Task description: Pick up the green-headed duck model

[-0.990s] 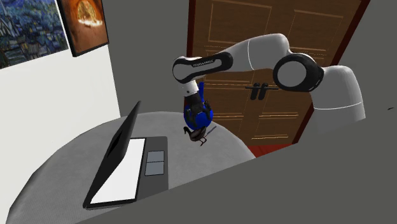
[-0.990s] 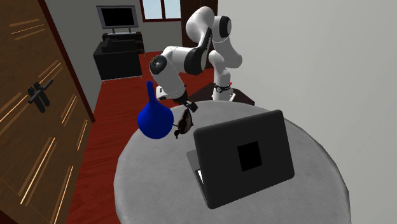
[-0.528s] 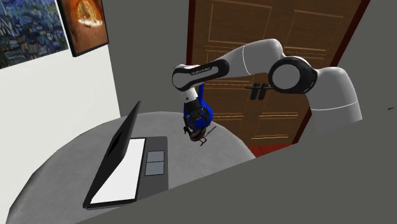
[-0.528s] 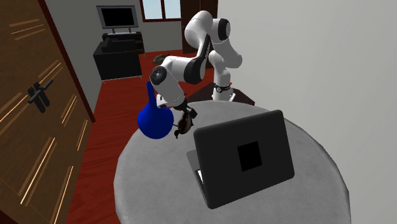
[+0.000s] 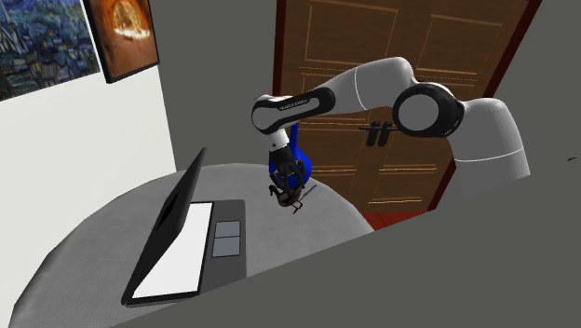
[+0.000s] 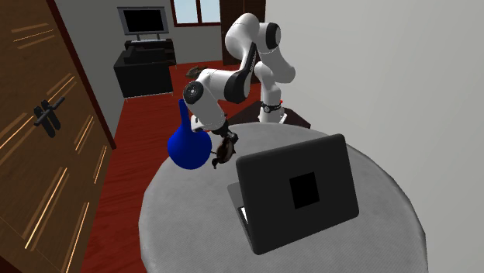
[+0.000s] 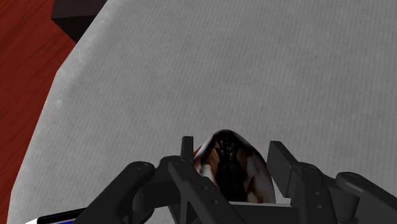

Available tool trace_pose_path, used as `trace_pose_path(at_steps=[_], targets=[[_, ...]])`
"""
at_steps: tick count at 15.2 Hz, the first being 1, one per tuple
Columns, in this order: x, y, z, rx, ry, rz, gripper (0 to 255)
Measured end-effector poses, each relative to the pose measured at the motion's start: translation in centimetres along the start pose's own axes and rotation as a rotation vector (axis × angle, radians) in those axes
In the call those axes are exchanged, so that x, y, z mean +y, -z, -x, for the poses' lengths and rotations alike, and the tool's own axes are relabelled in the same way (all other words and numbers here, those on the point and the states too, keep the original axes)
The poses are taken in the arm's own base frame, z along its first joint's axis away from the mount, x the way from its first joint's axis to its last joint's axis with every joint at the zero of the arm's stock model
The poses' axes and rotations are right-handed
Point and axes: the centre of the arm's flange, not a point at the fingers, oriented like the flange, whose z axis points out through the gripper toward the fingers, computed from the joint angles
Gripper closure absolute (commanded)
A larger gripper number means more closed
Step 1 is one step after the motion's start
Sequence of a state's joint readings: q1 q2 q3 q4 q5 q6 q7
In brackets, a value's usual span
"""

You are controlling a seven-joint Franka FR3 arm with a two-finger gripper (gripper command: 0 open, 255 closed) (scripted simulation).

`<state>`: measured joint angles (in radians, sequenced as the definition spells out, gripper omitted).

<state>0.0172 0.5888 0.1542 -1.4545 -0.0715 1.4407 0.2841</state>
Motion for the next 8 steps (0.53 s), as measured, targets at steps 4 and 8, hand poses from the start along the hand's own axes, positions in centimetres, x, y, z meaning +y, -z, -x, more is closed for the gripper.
trace_pose_path(at_steps=[4,8], targets=[[0.0,0.1,0.1,0.0,0.0,0.0,255],[0.3,1.6,1.1,-0.001,0.0,0.0,255]])
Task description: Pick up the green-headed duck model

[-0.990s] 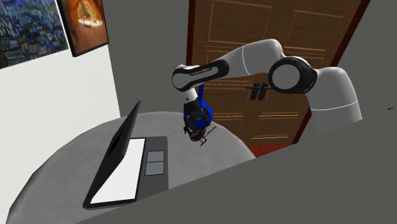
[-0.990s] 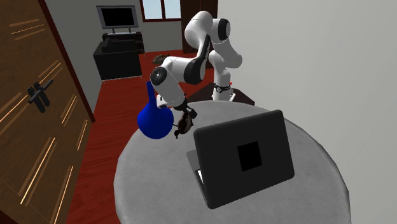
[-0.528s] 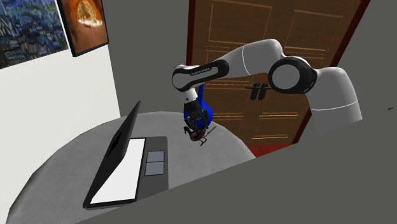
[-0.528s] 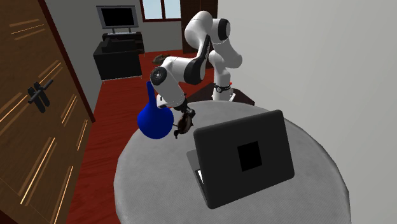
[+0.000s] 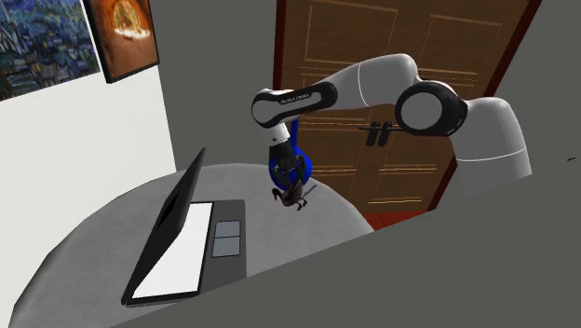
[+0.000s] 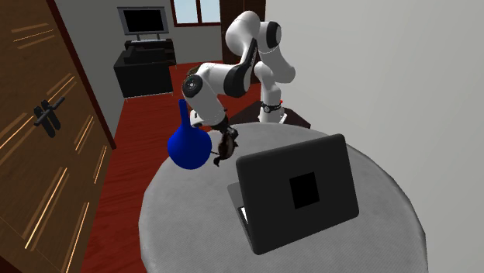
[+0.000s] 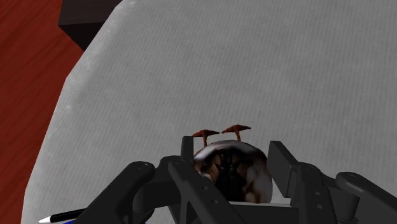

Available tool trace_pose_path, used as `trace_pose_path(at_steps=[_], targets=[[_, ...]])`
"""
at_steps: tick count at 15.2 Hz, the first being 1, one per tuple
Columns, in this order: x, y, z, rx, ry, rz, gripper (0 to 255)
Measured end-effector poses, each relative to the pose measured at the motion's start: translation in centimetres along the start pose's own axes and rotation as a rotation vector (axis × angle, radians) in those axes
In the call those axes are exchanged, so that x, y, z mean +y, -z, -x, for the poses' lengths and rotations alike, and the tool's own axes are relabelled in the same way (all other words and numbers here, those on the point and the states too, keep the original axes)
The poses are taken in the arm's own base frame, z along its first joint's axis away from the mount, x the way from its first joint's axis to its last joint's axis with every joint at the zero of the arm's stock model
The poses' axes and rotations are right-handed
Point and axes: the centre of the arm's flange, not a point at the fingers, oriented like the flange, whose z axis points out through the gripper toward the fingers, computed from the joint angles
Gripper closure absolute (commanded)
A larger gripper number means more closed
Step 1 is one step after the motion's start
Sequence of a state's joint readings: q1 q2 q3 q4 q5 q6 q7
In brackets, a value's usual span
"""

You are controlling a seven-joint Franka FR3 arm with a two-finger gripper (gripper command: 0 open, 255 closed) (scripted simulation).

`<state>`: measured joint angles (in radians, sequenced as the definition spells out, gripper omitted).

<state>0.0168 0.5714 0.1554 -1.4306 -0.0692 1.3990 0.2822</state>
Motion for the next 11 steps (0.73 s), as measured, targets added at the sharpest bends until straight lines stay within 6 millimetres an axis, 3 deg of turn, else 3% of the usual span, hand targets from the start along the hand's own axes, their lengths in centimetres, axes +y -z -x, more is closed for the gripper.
trace_pose_path(at_steps=[11], targets=[[0.6,4.5,3.0,0.0,0.0,0.0,255]])
